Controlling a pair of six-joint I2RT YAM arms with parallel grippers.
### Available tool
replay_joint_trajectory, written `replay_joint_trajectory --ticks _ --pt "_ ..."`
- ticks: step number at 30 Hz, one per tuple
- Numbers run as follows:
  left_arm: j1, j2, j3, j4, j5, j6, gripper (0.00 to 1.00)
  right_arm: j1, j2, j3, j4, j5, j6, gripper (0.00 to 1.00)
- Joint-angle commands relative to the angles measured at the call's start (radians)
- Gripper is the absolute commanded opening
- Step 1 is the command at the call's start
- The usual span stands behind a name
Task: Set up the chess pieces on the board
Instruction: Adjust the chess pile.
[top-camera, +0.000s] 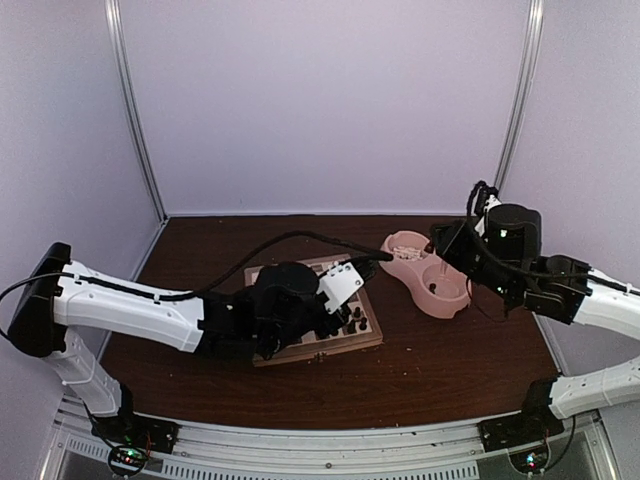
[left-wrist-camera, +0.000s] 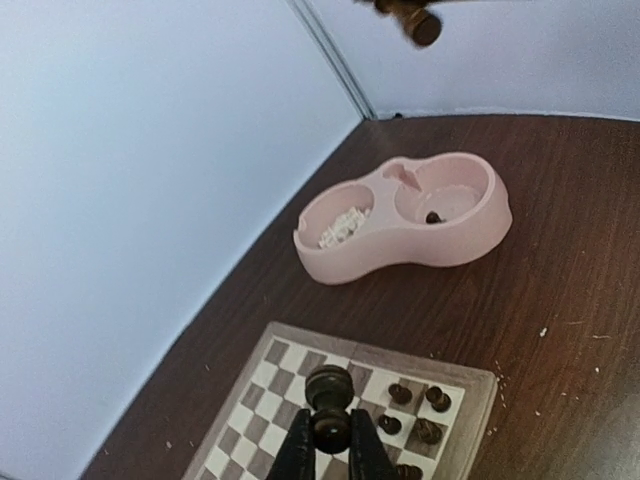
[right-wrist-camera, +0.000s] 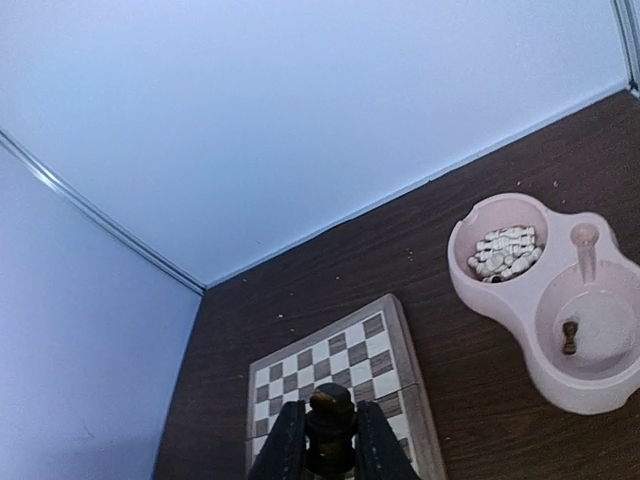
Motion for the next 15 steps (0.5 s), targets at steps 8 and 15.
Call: replay_joint_trajectory --ticks 8,15 --pt "0.140 0.011 0.305 -0.787 0.097 -0.494 0.00 -0.037 -0.204 -0.153 -0.071 -0.087 -0.708 0.02" --pt "0.195 0.087 0.417 -0.930 0.217 -0.508 0.00 -0.096 -0.130 -0.188 -0.051 -0.181 -0.814 0.01"
